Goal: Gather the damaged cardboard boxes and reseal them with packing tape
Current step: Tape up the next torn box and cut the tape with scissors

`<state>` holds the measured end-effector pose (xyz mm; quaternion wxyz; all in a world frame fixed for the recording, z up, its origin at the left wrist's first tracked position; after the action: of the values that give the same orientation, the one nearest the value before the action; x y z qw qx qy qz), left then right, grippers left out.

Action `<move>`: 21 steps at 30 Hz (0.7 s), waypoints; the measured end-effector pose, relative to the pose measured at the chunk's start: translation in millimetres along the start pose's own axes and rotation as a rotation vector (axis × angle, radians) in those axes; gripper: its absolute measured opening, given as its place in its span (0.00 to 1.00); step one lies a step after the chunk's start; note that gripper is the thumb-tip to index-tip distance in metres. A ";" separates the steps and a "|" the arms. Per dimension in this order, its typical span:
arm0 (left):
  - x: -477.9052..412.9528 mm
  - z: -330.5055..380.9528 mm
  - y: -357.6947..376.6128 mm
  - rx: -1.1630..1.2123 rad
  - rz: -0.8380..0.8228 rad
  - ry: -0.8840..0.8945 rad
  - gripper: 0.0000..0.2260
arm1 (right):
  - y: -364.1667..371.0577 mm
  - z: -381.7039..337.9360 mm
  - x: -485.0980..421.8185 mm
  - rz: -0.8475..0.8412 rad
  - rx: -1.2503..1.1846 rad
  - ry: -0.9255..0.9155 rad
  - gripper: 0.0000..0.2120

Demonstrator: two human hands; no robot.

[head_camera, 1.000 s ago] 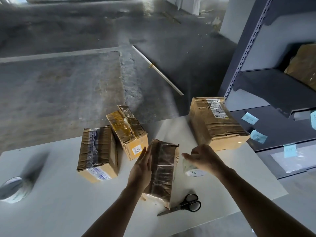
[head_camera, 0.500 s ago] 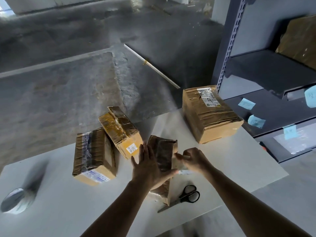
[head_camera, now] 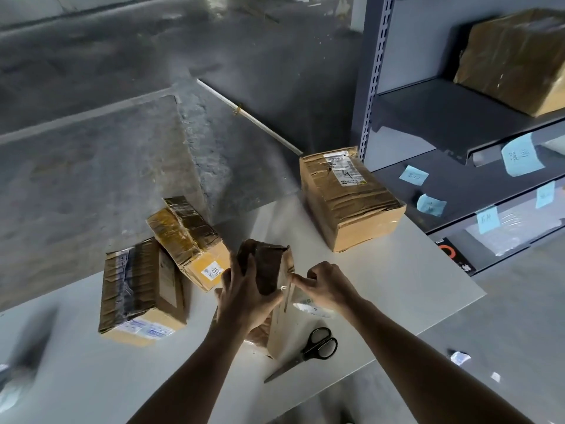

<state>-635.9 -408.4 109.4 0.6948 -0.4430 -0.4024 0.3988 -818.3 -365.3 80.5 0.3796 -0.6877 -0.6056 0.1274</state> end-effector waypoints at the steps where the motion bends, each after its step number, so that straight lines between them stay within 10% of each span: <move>1: -0.6 -0.2 0.7 0.002 -0.007 0.011 0.50 | 0.7 2.8 0.5 -0.005 0.020 0.019 0.32; 21: -33.2 12.7 -13.1 -0.022 -0.201 0.236 0.46 | 10.6 28.7 37.0 -0.262 -0.193 0.226 0.28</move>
<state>-656.8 -438.6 118.5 0.7687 -0.4519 -0.3645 0.2682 -820.1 -320.0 64.3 0.3908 -0.6461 -0.6529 -0.0595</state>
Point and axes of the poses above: each hand's wrist, its own x-axis away from the middle knuckle, its own y-axis out of the palm, z = x × y, the point moved 8 cm from there along -x, towards the middle knuckle, and after that the axes turned 4 degrees about y, right-handed, at the moved point
